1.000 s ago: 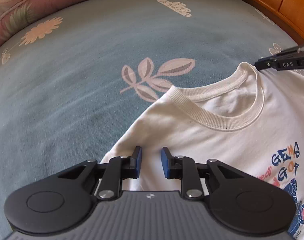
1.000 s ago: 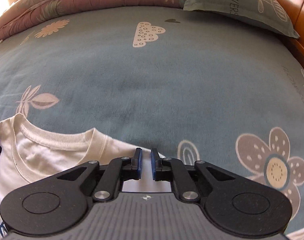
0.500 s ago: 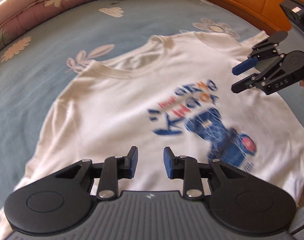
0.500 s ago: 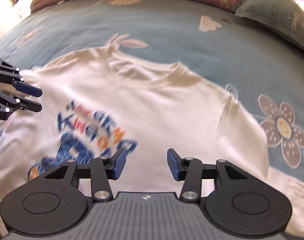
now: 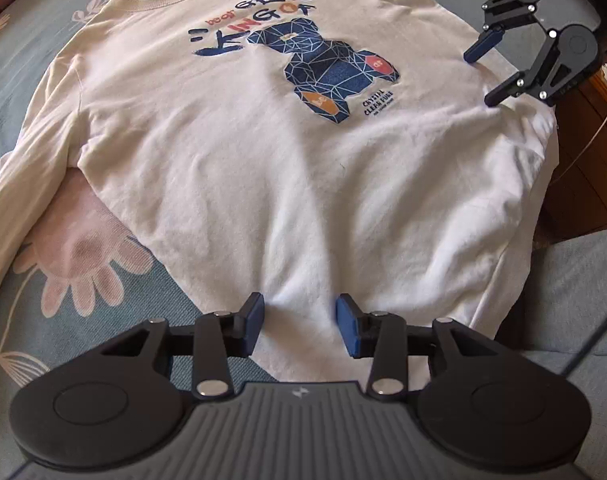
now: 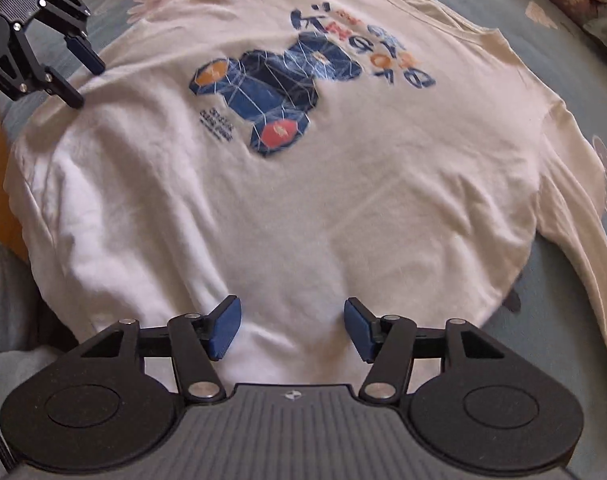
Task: Fold clothes
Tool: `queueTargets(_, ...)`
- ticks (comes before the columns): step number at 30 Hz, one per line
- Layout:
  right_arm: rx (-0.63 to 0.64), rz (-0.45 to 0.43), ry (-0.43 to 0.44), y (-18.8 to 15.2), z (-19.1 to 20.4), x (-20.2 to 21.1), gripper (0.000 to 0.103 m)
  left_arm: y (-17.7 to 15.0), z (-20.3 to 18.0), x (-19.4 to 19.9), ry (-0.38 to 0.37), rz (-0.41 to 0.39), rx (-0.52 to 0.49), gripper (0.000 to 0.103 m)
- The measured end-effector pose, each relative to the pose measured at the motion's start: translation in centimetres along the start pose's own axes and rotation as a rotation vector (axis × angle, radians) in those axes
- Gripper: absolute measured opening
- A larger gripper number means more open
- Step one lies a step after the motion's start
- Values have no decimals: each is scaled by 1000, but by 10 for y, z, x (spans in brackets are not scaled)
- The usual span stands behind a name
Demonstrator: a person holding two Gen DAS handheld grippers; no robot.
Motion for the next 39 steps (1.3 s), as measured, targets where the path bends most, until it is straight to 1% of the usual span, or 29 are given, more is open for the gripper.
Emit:
queueTargets(1,1,-6,7,0,1,5,61,4,-1,4,2,-16,-8,40)
queueTargets(2,3,-35,35,6,5,11,61,11,-3,8,-5,-48,-20,39)
queueTargets(3,9,-61,72,14,11,14,61,18,-8,10,-28,-74,-36,39)
queueTargets(5,49,-90,178,31,31,16,61,31,-22,5,-84,-98,-88,39)
queueTargets(7,99,-76,272,38,53,9,61,35,-35,-5,-141,-95,-119,39)
queueTargets(8,121,-63,317,41,63,5,60,30,-40,-12,-171,-66,-120,40)
queueTargets(9,126,-28,349,36,70,-2,60,25,-44,-20,-201,-36,-119,40)
queueTargets(10,129,10,377,31,76,-9,60,18,-46,-19,-205,-44,-115,40)
queueTargets(11,115,48,382,21,79,-14,61,11,-48,-19,-208,-53,-111,45)
queueTargets(12,91,40,392,13,78,-12,61,4,-49,-17,-227,-35,-87,47)
queueTargets(13,65,38,404,5,78,-10,63,-3,-50,-16,-247,-14,-63,48)
queueTargets(14,27,63,430,-1,77,-8,63,-9,-50,-15,-271,16,-37,49)
queueTargets(16,-29,115,449,-8,75,-4,63,-16,-50,-14,-302,69,-7,49)
queueTargets(17,-49,152,450,-8,74,-5,63,-13,-47,-11,-290,64,-15,48)
queueTargets(18,-56,149,433,-4,70,-3,61,-10,-44,-9,-275,57,-24,48)
queueTargets(22,-62,-8,340,37,45,8,61,24,-6,-2,-159,-67,-36,48)
queueTargets(23,-52,-48,304,49,37,7,61,31,2,-6,-127,-82,-42,48)
queueTargets(26,-20,-113,177,69,14,-2,61,48,27,-16,-31,-122,-59,48)
queueTargets(28,-38,-104,121,66,-8,-9,62,46,38,-19,-43,-131,-41,50)
queueTargets(29,-64,-76,98,57,-18,-14,63,42,37,-20,-49,-124,-47,55)
queueTargets(30,-82,-67,85,44,-25,-15,66,37,36,-21,-55,-117,-53,62)
queueTargets(32,-107,-31,60,22,-33,-14,73,27,34,-20,-54,-74,-46,63)
queueTargets(34,-115,7,39,9,-36,-8,74,24,36,-17,-60,-40,-26,63)
queueTargets(35,-128,21,31,8,-37,-3,74,27,40,-12,-53,-48,-12,63)
queueTargets(36,-152,6,21,11,-41,2,73,30,45,-7,-45,-57,3,63)
queueTargets(37,-178,-14,11,15,-46,7,73,38,50,-3,-23,-88,7,63)
queueTargets(39,-247,-92,-3,33,-58,17,73,61,65,1,13,-145,21,63)
Point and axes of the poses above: each gripper's, at about its wrist camera, not at the fingertips, and x roughly against the way its jaws point, z to its left, y to its top, the point moved 6 cm from there along -x, roughly the way its jaws point, and after that the axes turned 6 degrees about -x, right-handed, at the moved point
